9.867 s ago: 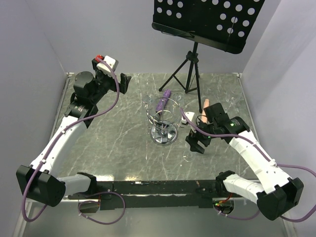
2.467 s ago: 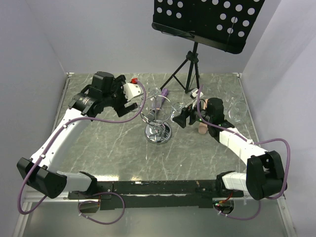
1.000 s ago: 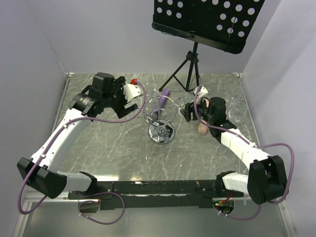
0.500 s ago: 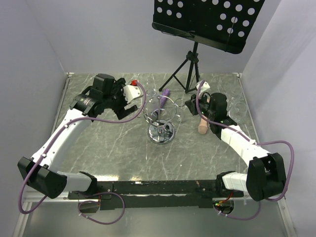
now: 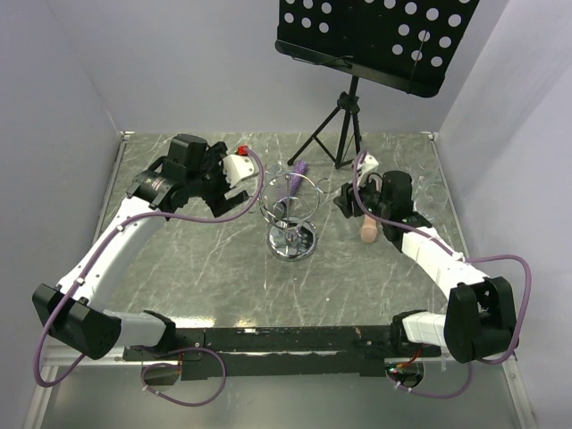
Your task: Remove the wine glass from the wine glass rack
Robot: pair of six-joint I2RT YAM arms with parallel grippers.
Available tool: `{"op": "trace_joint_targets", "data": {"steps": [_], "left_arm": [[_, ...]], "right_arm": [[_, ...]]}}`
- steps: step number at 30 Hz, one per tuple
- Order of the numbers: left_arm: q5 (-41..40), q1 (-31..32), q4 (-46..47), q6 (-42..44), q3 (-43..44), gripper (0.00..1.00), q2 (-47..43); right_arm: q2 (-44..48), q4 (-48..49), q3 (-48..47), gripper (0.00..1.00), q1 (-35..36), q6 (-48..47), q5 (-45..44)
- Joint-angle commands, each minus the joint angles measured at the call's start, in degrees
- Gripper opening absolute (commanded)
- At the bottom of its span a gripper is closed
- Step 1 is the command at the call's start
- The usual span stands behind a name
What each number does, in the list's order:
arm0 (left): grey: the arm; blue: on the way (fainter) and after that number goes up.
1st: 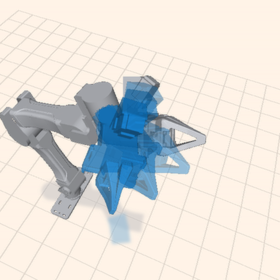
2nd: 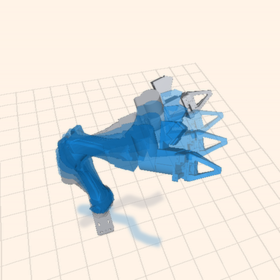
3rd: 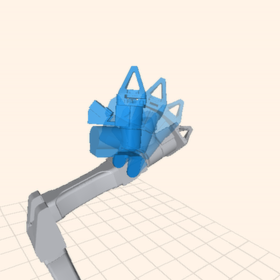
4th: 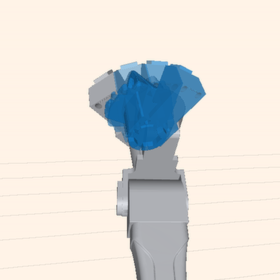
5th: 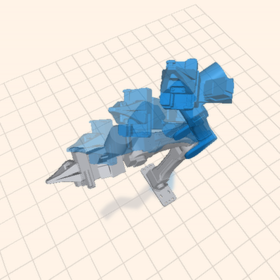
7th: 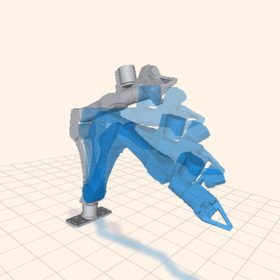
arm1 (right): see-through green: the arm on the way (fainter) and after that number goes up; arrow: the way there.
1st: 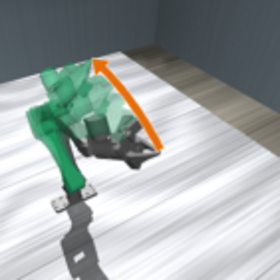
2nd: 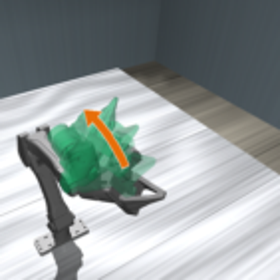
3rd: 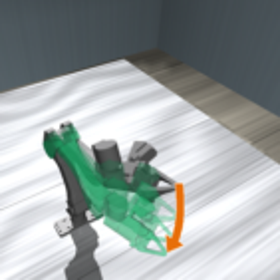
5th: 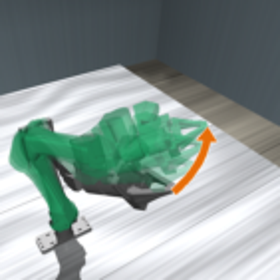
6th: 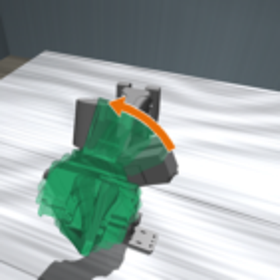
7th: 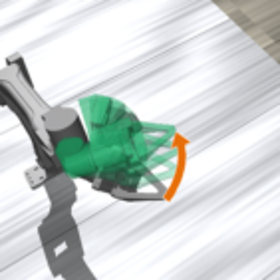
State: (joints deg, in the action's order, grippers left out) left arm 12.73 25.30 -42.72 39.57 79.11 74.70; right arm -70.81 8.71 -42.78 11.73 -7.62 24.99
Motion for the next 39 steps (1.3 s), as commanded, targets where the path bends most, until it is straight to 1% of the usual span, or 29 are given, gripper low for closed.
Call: {"op": "trace_joint_targets", "data": {"steps": [1, 3, 6, 10, 14, 17, 19, 23, 27, 31, 34, 39], "left_arm": [[1.68, -0.34, 1.67, -0.99, -0.36, 1.00, -1.75], [2.03, -0.25, 1.76, -0.99, -0.80, 1.00, -1.92], [2.38, -0.25, 2.37, -1.16, -1.41, 1.00, -2.10], [2.82, -0.25, 2.46, -1.52, -1.42, 1.00, -2.10], [2.65, -0.25, 2.46, -1.43, -2.12, 1.00, -2.62], [3.00, -0.25, 2.82, -1.52, -2.91, 1.00, -3.15], [3.18, -0.25, 3.25, -1.78, -3.26, 1.00, -3.33], [3.35, -0.34, 3.87, -2.48, -3.70, 1.00, -3.77], [3.88, -0.25, 4.14, -2.57, -4.93, 1.00, -4.30], [4.41, -0.25, 4.05, -2.66, -5.28, 1.00, -4.73], [4.49, -0.25, 3.96, -2.39, -5.46, 1.00, -4.82], [5.11, -0.16, 5.19, -2.74, -6.16, 1.00, -4.91]], "right_arm": [[0.50, -5.27, 1.47, 0.61, -0.30, -11.08, 1.21], [-0.38, -7.21, 1.56, 0.63, -0.91, -14.43, -1.95], [-0.56, -7.56, 2.09, 0.62, -3.54, -15.06, -1.18], [-0.12, -8.45, 1.30, 0.61, -4.52, -16.45, -0.39], [1.46, -12.66, 1.12, 0.61, -4.52, -25.67, -0.29], [1.28, -16.78, 0.69, 0.61, -4.43, -33.14, -3.62], [1.63, -20.03, 0.42, 0.63, -4.52, -35.44, -5.91], [5.14, -22.86, 2.26, 0.66, -4.52, -38.43, -8.56], [9.10, -25.23, 4.37, 0.67, -4.52, -40.46, -7.85], [11.82, -29.35, 4.55, 0.67, -4.52, -43.09, -8.12], [13.93, -31.73, 5.95, 0.67, -4.52, -48.35, -8.82], [17.36, -31.12, 10.96, 0.68, -4.52, -56.97, -10.93]]}}
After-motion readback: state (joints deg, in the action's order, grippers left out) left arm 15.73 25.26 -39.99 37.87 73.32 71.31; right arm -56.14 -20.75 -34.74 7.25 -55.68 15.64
